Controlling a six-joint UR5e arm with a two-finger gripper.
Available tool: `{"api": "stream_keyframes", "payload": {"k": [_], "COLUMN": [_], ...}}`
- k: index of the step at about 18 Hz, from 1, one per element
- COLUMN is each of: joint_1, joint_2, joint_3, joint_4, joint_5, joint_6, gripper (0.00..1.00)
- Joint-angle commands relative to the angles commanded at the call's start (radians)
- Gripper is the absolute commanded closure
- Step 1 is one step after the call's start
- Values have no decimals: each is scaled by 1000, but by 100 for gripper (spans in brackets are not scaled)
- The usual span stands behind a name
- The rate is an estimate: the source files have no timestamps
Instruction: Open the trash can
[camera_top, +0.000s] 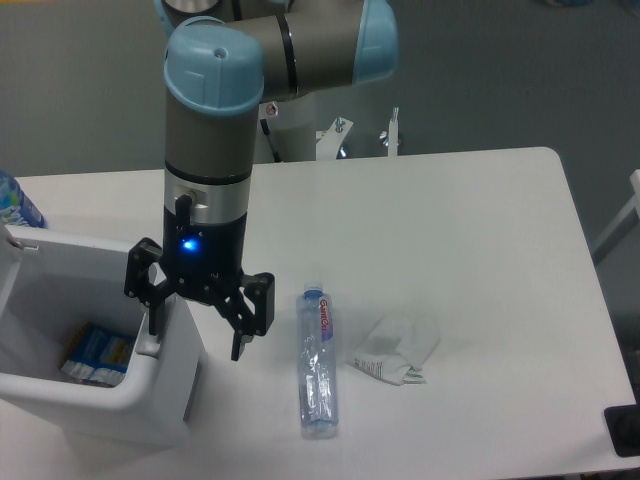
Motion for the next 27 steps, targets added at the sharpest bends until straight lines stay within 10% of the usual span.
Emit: {"api": "stream_keyframes", "payload": {"k": [11,17,27], "joint_1": [224,376,445], "joint_2": [-18,-84,-87], "joint_3": [2,-8,-72], "joint_4": [-15,-89,-164], "joint_5": [0,64,147], "joint_6": [106,404,621], "gripper": [0,0,0]}}
